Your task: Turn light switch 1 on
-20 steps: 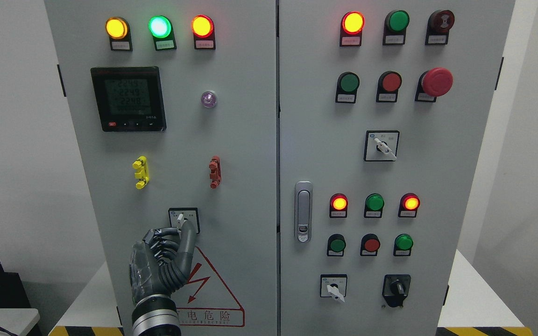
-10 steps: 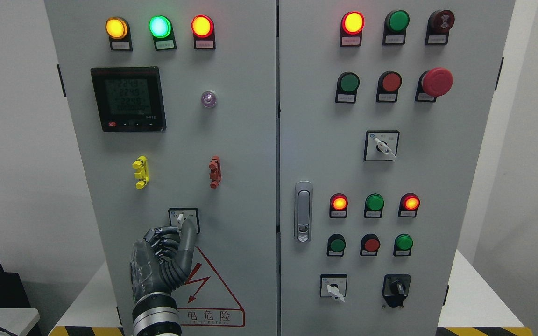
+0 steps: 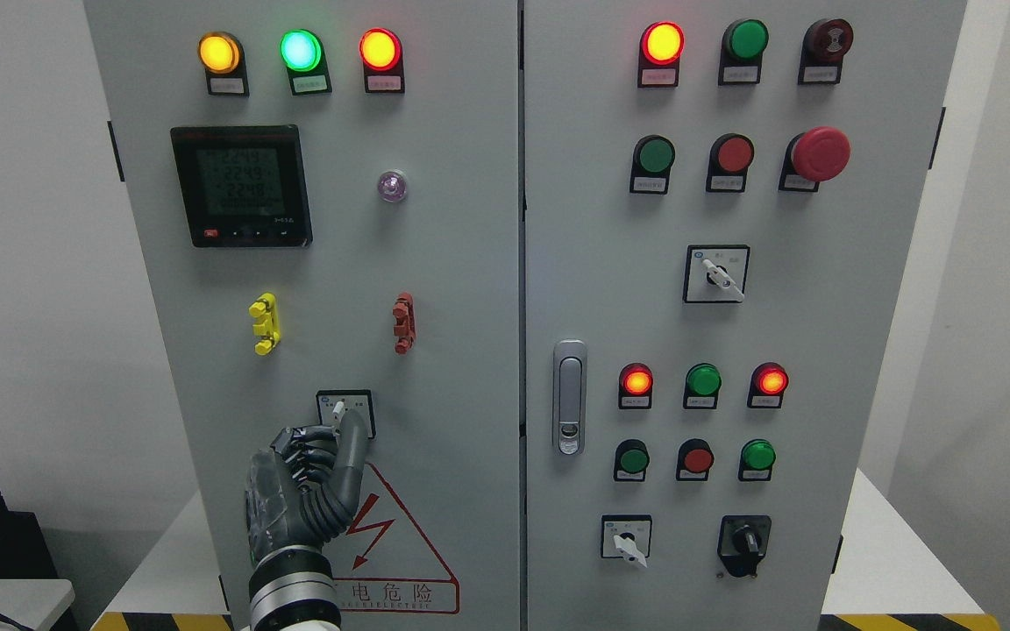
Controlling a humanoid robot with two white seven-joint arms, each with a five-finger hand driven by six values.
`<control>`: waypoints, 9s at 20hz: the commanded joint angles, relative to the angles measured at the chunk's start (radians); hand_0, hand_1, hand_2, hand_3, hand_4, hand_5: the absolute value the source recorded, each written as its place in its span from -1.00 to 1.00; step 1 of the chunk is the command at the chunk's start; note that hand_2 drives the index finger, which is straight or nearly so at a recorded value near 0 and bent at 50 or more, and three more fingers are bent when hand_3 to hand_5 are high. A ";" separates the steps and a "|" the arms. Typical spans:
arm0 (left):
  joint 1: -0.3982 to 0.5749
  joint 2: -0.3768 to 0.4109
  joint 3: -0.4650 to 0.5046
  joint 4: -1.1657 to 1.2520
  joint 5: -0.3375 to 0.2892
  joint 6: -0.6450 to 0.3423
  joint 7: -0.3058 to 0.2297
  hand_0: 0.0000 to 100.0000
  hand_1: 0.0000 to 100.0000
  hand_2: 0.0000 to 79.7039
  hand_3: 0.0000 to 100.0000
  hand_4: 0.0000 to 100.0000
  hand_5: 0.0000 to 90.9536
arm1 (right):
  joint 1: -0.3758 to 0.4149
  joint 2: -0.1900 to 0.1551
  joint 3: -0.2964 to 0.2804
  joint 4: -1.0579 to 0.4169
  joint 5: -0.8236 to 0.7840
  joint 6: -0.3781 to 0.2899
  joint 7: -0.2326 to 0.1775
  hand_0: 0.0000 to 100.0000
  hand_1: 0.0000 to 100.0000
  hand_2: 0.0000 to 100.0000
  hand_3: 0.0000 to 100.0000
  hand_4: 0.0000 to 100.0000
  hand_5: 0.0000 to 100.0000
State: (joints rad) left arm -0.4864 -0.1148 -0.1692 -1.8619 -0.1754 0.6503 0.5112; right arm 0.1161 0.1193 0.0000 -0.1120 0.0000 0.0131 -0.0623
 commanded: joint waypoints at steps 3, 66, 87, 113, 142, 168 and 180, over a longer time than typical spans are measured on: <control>-0.006 0.000 -0.001 0.000 0.001 0.005 -0.002 -0.38 -0.18 0.24 0.60 0.71 0.89 | 0.001 0.000 0.017 0.000 -0.025 -0.001 -0.001 -0.76 -0.22 -1.00 -1.00 -1.00 -1.00; -0.024 0.000 -0.004 0.001 -0.001 0.032 -0.043 -0.05 -0.42 0.30 0.63 0.73 0.89 | 0.001 -0.001 0.017 0.000 -0.025 -0.001 -0.001 -0.76 -0.22 -1.00 -1.00 -1.00 -1.00; -0.026 0.000 -0.012 0.001 0.013 0.032 -0.059 0.16 -0.45 0.31 0.67 0.75 0.90 | 0.000 0.000 0.017 0.000 -0.025 -0.001 -0.001 -0.76 -0.22 -1.00 -1.00 -1.00 -1.00; -0.034 0.000 -0.012 0.001 0.014 0.031 -0.059 0.38 -0.70 0.32 0.71 0.77 0.90 | 0.001 0.000 0.017 0.000 -0.025 -0.001 -0.001 -0.76 -0.22 -1.00 -1.00 -1.00 -1.00; -0.009 -0.003 -0.009 -0.010 0.014 0.019 -0.059 -0.36 -0.69 0.33 0.72 0.78 0.90 | 0.001 0.000 0.017 0.000 -0.025 -0.001 -0.001 -0.76 -0.22 -1.00 -1.00 -1.00 -1.00; 0.261 0.009 0.039 -0.105 0.004 -0.247 -0.157 -0.62 -0.71 0.36 0.75 0.78 0.89 | -0.001 0.000 0.017 0.000 -0.025 -0.001 -0.001 -0.76 -0.22 -1.00 -1.00 -1.00 -1.00; 0.701 0.072 0.509 0.182 0.020 -1.002 -0.539 -0.71 -0.94 0.13 0.57 0.66 0.46 | 0.000 0.000 0.017 0.000 -0.025 0.001 -0.001 -0.76 -0.22 -1.00 -1.00 -1.00 -1.00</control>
State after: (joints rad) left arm 0.0269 -0.0884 0.0187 -1.8915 -0.1643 -0.1761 0.0275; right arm 0.1162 0.1191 0.0000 -0.1120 0.0000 0.0134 -0.0623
